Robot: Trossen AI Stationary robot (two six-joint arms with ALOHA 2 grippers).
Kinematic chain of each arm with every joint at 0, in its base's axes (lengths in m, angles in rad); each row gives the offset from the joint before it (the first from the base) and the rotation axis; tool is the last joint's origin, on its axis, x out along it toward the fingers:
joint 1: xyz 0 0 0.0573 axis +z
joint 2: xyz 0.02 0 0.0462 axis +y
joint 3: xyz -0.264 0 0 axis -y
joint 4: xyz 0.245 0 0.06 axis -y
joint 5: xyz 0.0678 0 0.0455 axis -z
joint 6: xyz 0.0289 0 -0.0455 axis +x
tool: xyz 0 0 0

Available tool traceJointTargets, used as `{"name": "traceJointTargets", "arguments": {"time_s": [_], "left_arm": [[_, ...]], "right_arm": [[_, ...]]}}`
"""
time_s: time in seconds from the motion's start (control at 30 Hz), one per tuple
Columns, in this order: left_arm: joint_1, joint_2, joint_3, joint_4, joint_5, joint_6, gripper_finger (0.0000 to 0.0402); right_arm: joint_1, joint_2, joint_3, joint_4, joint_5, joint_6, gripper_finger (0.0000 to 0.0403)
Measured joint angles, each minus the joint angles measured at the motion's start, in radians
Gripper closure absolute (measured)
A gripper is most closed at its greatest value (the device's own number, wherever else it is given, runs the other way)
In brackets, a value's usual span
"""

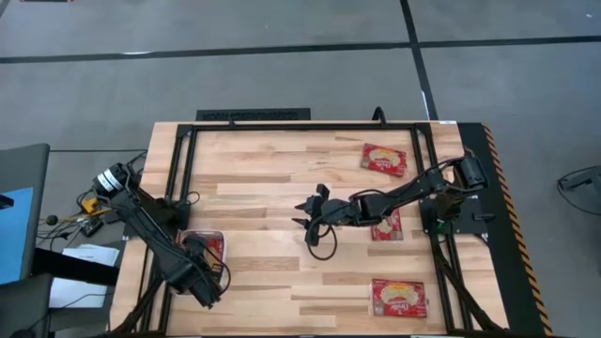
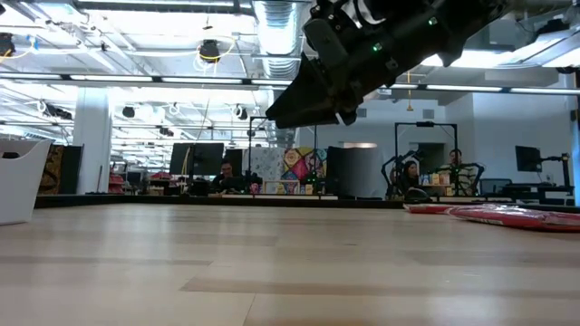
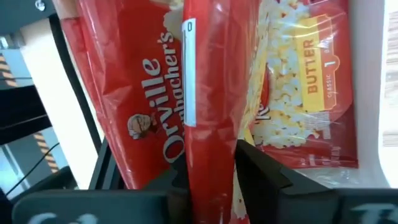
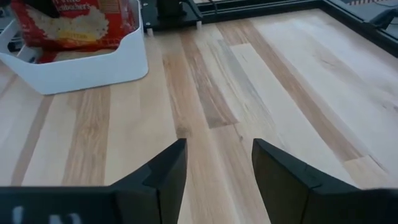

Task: Sort popcorn bags into baskets
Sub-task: Put the red popcorn bag into the white bin

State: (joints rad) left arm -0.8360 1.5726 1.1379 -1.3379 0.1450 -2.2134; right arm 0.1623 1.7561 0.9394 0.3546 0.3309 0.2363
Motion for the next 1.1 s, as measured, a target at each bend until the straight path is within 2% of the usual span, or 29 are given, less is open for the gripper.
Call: {"name": "traceJointTargets", "arguments": {"time_s": [0.33, 0.5, 0.8, 1.1], "left_arm": [[0.013, 0.000, 0.000, -0.023, -0.019, -0.023, 0.0329], [0.030, -0.005, 0.000, -0.058, -0.037, -0.019, 0.0313], [0.031, -0.010, 0.000, -0.090, 0.062, 0.104, 0.0273], [0.031, -0.010, 0.025, -0.145, 0.056, 0.198, 0.0253]], "right_arm": [[-0.001, 0.000, 0.000, 0.000, 0.000, -0.009, 0.0206], [-0.001, 0.000, 0.000, -0.008, 0.000, -0.010, 0.0209], [-0.001, 0.000, 0.000, -0.014, 0.000, -0.027, 0.0203], [-0.001, 0.000, 0.000, -0.026, 0.000, -0.027, 0.0210]]}}
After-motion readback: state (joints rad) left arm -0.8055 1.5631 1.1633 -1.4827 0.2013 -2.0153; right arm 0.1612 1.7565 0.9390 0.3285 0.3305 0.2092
